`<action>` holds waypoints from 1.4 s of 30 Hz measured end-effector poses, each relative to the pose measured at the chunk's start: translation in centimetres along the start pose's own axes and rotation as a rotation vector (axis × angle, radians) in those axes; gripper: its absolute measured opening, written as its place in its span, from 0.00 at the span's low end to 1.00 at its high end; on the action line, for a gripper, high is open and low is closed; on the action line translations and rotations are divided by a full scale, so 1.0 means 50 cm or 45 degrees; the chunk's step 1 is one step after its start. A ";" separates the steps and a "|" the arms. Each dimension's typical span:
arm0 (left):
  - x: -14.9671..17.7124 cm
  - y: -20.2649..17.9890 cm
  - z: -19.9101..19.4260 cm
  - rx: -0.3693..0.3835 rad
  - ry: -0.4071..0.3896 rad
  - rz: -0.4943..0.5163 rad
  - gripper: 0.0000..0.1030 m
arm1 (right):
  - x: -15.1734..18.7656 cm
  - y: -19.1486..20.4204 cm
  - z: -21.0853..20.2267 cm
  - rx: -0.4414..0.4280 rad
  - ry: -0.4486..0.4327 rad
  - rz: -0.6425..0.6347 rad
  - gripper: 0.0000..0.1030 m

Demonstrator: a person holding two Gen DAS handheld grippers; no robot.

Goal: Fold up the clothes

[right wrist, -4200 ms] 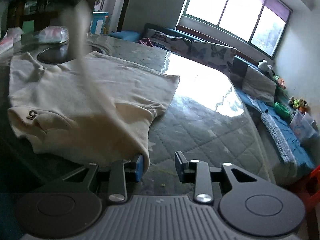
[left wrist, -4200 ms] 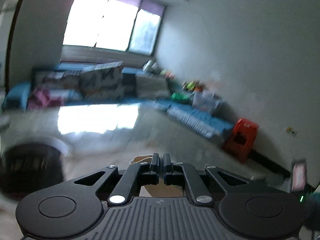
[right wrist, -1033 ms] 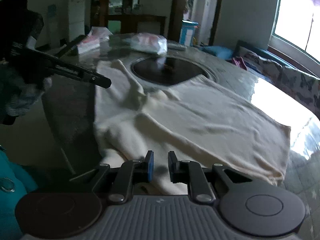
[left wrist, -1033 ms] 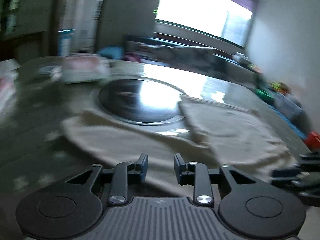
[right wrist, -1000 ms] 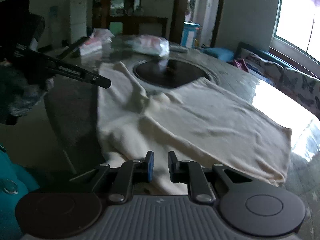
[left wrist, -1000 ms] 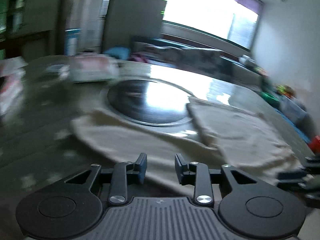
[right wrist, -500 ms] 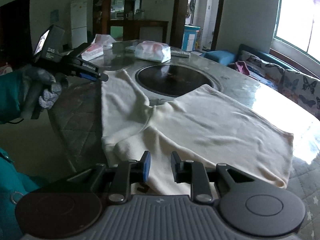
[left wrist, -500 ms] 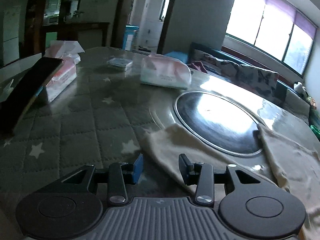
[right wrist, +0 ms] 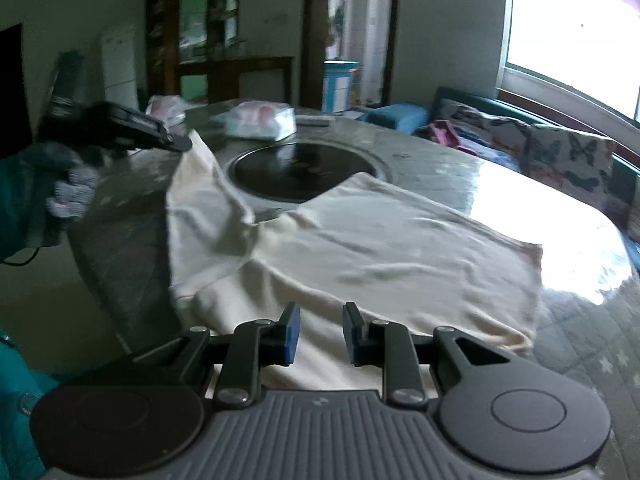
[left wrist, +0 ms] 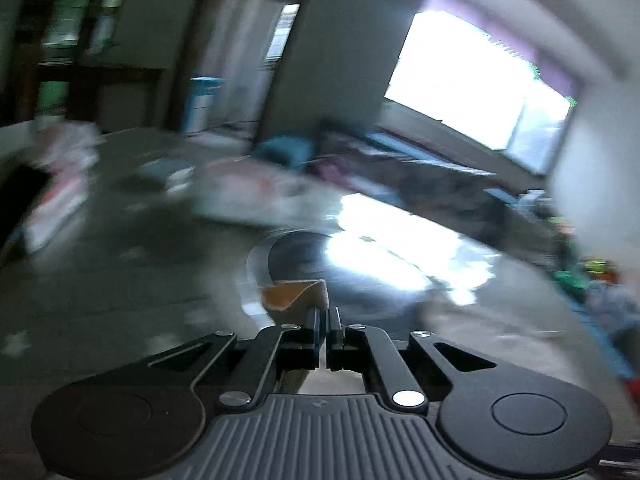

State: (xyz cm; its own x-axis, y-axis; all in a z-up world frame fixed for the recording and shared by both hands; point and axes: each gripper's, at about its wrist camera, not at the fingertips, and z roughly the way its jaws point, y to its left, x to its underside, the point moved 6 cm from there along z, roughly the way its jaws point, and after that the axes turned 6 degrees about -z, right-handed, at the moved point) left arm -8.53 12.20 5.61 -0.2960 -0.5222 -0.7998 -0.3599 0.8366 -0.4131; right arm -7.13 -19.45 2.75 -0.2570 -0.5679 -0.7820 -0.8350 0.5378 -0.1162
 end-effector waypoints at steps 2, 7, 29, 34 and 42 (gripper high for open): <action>0.000 -0.065 -0.018 0.128 0.009 0.030 0.03 | 0.006 -0.019 -0.010 0.029 -0.008 0.040 0.22; 0.023 -0.213 -0.048 0.410 0.077 0.097 0.03 | 0.027 -0.064 -0.038 0.102 -0.036 0.134 0.22; 0.234 -0.310 -0.027 0.569 0.357 0.485 0.31 | 0.109 -0.156 -0.077 0.216 -0.020 0.376 0.22; 0.235 -0.220 -0.033 0.424 0.338 0.537 0.33 | 0.108 -0.144 -0.033 0.171 0.022 0.372 0.22; 0.226 -0.188 -0.040 0.382 0.322 0.500 0.33 | 0.097 -0.146 0.000 0.203 0.037 0.365 0.21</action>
State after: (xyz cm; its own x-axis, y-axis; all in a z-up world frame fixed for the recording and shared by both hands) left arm -10.26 -1.88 1.31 -0.5736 -0.1544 -0.8044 0.0773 0.9675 -0.2407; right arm -2.28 -26.15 -0.19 -0.4860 -0.3955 -0.7793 -0.6407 0.7677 0.0100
